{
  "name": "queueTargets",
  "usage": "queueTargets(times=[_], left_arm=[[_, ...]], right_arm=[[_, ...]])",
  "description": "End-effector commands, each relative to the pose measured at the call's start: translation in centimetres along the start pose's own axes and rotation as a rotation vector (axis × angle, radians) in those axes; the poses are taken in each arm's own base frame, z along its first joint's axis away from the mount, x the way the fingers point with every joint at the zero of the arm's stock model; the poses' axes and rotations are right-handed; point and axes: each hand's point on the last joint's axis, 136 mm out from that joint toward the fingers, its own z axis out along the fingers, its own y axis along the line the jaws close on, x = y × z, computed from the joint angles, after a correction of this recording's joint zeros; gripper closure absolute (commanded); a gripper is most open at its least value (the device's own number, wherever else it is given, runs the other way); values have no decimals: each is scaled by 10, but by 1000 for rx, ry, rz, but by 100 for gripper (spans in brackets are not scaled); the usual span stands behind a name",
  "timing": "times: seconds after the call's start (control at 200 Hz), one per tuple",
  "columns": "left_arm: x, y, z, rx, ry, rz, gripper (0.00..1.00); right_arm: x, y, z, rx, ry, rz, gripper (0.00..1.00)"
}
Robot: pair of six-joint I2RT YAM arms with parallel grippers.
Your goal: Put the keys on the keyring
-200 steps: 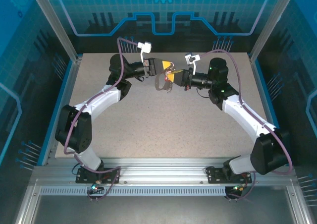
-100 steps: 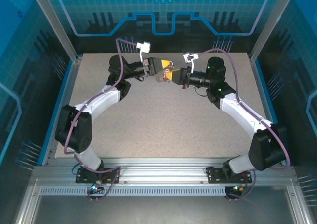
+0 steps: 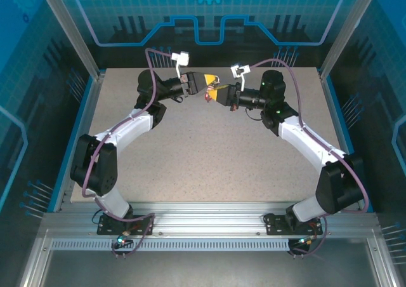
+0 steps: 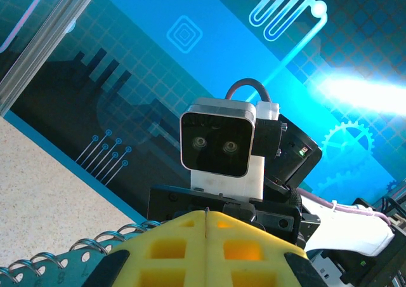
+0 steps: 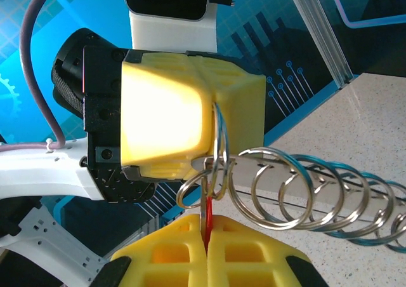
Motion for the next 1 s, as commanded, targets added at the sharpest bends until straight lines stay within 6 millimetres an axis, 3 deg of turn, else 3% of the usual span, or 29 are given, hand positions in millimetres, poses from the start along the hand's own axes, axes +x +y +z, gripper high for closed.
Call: queueTargets(times=[0.0,0.21,0.31,0.37,0.55,0.76,0.995], left_arm=[[3,-15,6,52,0,43,100],[2,-15,6,51,-5,44,100],[0,-16,6,53,-5,48,100],[0,-17,6,55,-5,50,100],[-2,-17,7,57,-8,52,100],[-3,-17,7,62,-12,51,100],[-2,-18,7,65,-12,45,100]], right_arm=[[8,7,6,-7,21,6,100],[19,0,-4,35,34,29,100],[31,-4,-12,59,60,51,81],[40,-8,-20,82,70,61,75],[46,-13,-52,145,36,80,72],[19,-9,-75,217,-47,59,68],[-31,-2,-75,248,-185,66,60]])
